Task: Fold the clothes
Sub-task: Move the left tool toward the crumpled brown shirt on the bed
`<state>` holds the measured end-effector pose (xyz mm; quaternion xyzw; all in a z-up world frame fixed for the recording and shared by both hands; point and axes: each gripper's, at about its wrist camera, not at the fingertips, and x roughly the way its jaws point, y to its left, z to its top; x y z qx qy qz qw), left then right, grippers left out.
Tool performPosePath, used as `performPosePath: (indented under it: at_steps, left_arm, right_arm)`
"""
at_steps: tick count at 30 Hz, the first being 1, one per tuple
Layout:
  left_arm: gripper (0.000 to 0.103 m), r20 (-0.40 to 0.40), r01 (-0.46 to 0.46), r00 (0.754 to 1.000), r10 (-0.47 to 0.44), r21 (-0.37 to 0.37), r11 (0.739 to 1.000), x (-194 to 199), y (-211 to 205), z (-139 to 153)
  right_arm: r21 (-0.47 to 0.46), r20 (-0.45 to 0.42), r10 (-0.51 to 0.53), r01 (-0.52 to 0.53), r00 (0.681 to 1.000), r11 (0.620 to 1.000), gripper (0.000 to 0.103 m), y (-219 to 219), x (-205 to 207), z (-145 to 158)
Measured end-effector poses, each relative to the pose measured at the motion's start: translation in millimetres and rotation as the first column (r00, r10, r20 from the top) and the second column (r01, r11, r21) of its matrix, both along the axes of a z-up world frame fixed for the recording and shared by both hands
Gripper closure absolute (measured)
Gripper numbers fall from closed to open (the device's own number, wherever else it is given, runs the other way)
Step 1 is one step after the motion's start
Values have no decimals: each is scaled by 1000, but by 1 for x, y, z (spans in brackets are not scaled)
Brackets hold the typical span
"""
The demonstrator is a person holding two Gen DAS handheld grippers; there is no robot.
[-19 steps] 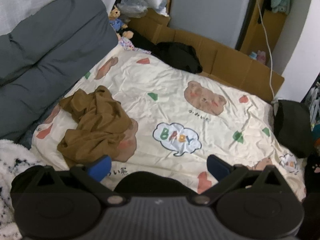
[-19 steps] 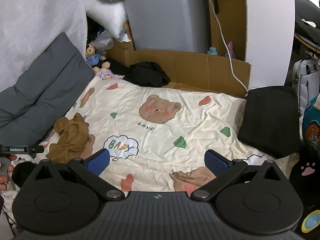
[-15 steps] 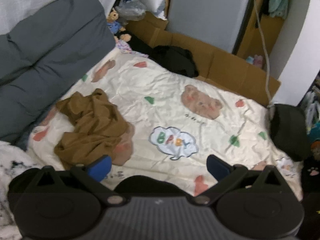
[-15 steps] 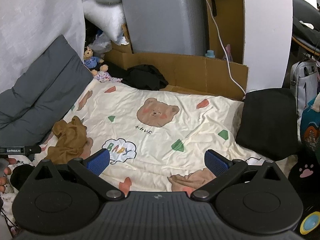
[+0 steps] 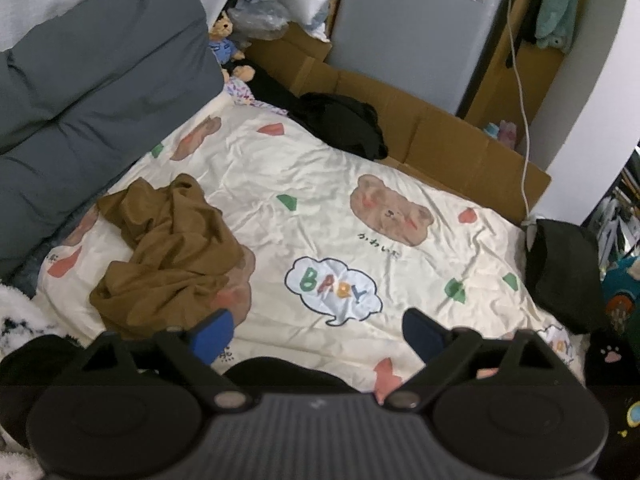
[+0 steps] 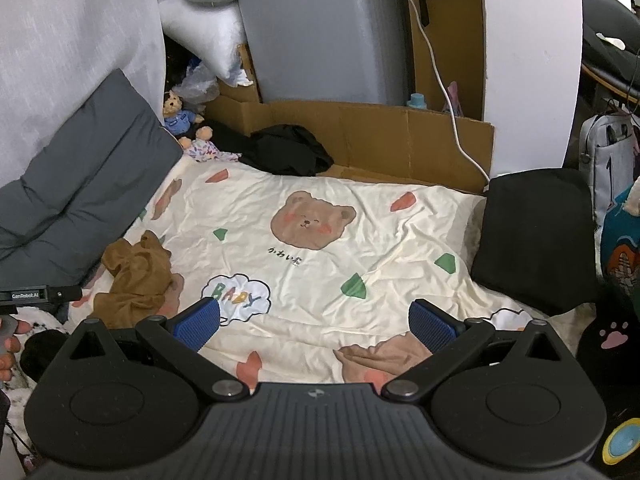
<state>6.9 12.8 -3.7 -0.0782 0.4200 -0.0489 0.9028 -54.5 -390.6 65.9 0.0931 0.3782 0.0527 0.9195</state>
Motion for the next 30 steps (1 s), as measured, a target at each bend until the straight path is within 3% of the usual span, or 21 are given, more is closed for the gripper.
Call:
performPosePath:
  at_steps: [7,16,30]
  left_arm:
    - [13,65,-6,998,4,27,1000,-3,-18,9]
    - [17,58,-7,998,7,-7,1000,21,-31,-6]
    - [16,60,-60,996,60,8,998,59,-6,-15]
  right_arm:
    - [-19,-1,-11,11,1000,1000,0,-1,6,-2]
    - [-1,13,-43,43,999,999,0,-8,13,3]
    - [-5,12,-32,32,999,999,0,-1,25,2]
